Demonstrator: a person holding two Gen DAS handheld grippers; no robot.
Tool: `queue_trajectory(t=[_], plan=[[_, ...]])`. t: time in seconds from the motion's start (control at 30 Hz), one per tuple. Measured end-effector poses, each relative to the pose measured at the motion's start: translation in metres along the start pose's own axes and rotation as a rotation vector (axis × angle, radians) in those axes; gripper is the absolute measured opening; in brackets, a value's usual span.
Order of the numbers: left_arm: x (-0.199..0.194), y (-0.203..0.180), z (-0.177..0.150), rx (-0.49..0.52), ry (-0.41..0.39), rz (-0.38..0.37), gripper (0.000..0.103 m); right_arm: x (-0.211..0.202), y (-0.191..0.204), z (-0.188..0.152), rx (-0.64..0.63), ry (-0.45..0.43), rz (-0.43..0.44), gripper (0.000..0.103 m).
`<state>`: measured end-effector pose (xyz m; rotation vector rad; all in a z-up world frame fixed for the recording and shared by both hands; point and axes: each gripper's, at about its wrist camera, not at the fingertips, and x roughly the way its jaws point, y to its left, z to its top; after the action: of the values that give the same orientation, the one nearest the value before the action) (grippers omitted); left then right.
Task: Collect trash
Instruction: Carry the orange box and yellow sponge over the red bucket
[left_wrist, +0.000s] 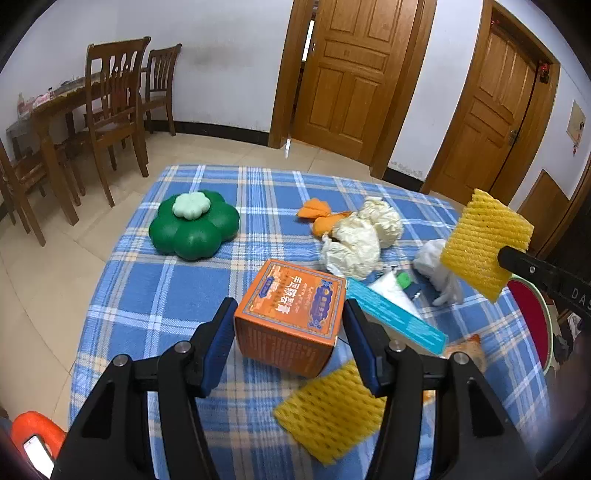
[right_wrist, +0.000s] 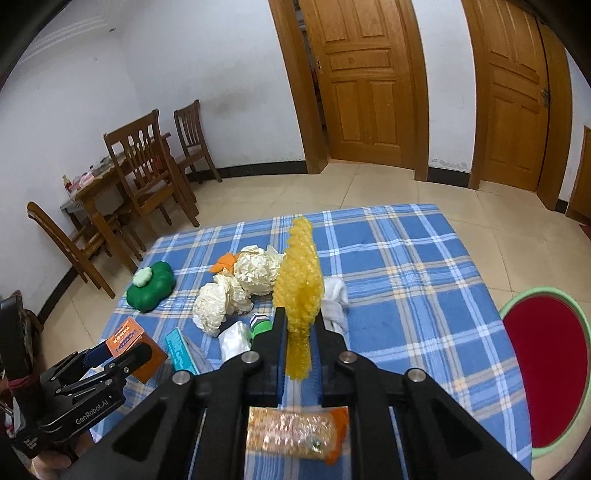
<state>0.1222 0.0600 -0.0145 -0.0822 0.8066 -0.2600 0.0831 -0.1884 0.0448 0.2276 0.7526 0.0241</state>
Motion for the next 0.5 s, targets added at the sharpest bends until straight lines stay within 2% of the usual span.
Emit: queue_trajectory(t=[0.5], plan=[[-0.048,-0.041,0.007,0.036,-0.045,-0.017,0.059,-0.074,-0.039,-0.01,0.063,-0.112,-0.017,0.013]])
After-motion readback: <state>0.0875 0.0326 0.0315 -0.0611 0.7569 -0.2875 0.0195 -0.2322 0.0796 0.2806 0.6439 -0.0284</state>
